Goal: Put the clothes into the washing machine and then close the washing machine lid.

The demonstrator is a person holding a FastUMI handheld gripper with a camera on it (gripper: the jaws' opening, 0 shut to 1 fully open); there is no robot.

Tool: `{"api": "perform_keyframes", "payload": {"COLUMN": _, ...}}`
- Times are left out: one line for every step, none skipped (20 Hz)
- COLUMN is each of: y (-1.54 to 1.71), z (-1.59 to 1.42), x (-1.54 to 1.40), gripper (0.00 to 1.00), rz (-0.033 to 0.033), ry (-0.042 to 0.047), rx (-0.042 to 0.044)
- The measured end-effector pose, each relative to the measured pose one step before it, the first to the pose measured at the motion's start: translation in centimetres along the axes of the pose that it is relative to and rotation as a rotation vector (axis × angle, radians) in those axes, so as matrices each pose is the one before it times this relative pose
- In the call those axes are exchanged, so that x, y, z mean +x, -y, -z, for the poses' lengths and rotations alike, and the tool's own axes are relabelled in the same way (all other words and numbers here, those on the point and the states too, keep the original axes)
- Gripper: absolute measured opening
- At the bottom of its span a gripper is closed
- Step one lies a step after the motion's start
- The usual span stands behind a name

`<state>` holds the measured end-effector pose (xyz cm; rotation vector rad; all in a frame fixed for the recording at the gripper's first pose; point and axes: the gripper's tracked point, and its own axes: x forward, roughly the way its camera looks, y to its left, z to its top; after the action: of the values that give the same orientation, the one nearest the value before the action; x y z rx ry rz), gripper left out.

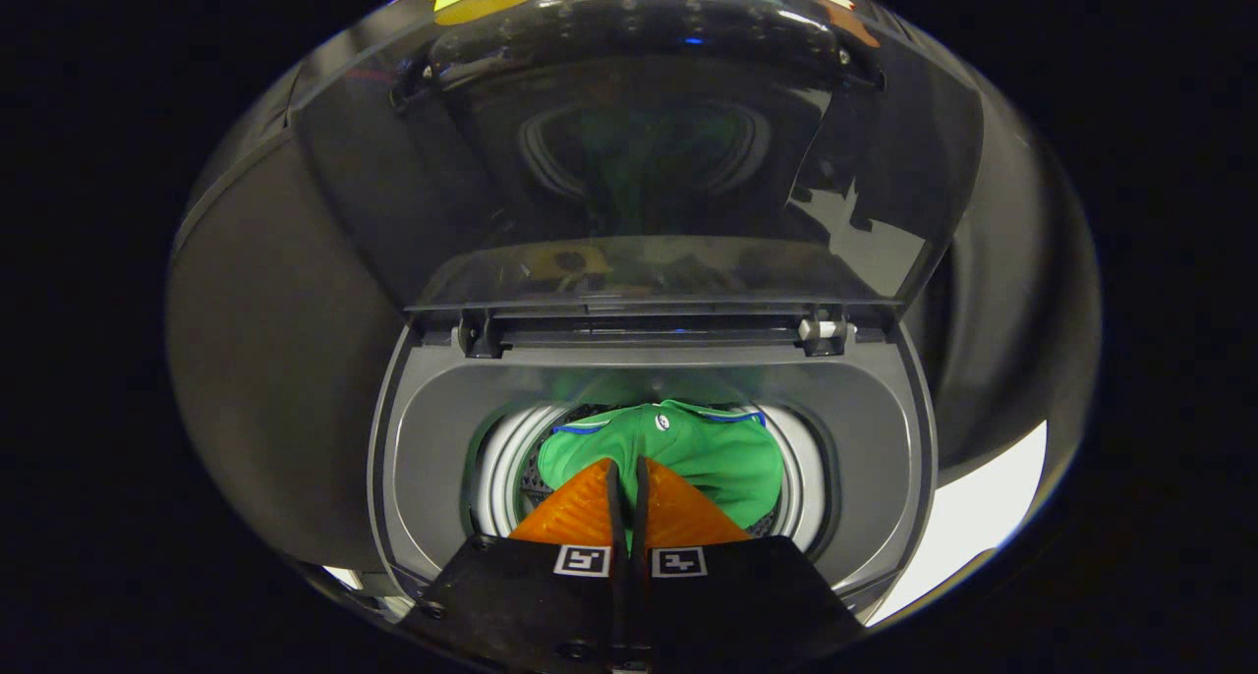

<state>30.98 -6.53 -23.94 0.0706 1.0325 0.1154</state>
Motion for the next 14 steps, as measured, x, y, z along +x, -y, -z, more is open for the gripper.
{"api": "perform_keyframes", "payload": {"y": 0.018, "z": 0.108, "x": 0.187, "gripper": 0.01, "rz": 0.00070, "ry": -0.00327, "rx": 0.00553}}
{"api": "perform_keyframes", "payload": {"y": -0.031, "z": 0.064, "x": 0.146, "gripper": 0.01, "rz": -0.00070, "ry": -0.00528, "rx": 0.00574}}
{"api": "perform_keyframes", "payload": {"y": 0.011, "z": 0.120, "x": 0.187, "gripper": 0.01, "rz": 0.00044, "ry": -0.00302, "rx": 0.00212}}
{"api": "perform_keyframes", "payload": {"y": 0.038, "z": 0.036, "x": 0.022, "gripper": 0.02, "rz": 0.00260, "ry": -0.00313, "rx": -0.00196}}
{"api": "perform_keyframes", "payload": {"y": -0.025, "z": 0.011, "x": 0.019, "gripper": 0.02, "rz": 0.00118, "ry": 0.00006, "rx": -0.00364}}
{"api": "perform_keyframes", "payload": {"y": -0.013, "z": 0.021, "x": 0.132, "gripper": 0.01, "rz": 0.00159, "ry": 0.00162, "rx": -0.00492}}
{"api": "perform_keyframes", "payload": {"y": 0.061, "z": 0.019, "x": 0.050, "gripper": 0.01, "rz": 0.00390, "ry": -0.00055, "rx": -0.00241}}
{"api": "perform_keyframes", "payload": {"y": 0.031, "z": -0.059, "x": -0.051, "gripper": 0.01, "rz": 0.00460, "ry": -0.00011, "rx": -0.00071}}
{"api": "perform_keyframes", "payload": {"y": -0.060, "z": 0.036, "x": 0.044, "gripper": 0.01, "rz": 0.00427, "ry": -0.00002, "rx": 0.00123}}
{"api": "perform_keyframes", "payload": {"y": -0.008, "z": 0.094, "x": 0.074, "gripper": 0.01, "rz": 0.00079, "ry": -0.00255, "rx": 0.00229}}
{"api": "perform_keyframes", "payload": {"y": 0.112, "z": -0.060, "x": 0.080, "gripper": 0.01, "rz": 0.00402, "ry": 0.00166, "rx": 0.00168}}
{"api": "perform_keyframes", "payload": {"y": 0.104, "z": 0.086, "x": 0.062, "gripper": 0.02, "rz": 0.00293, "ry": 0.00220, "rx": 0.00191}}
{"api": "perform_keyframes", "payload": {"y": 0.172, "z": -0.029, "x": -0.040, "gripper": 0.02, "rz": -0.00544, "ry": -0.00606, "rx": 0.00605}}
{"api": "perform_keyframes", "payload": {"y": -0.634, "z": 0.481, "x": 0.397, "gripper": 0.18, "rz": -0.02962, "ry": -0.01782, "rx": 0.02348}}
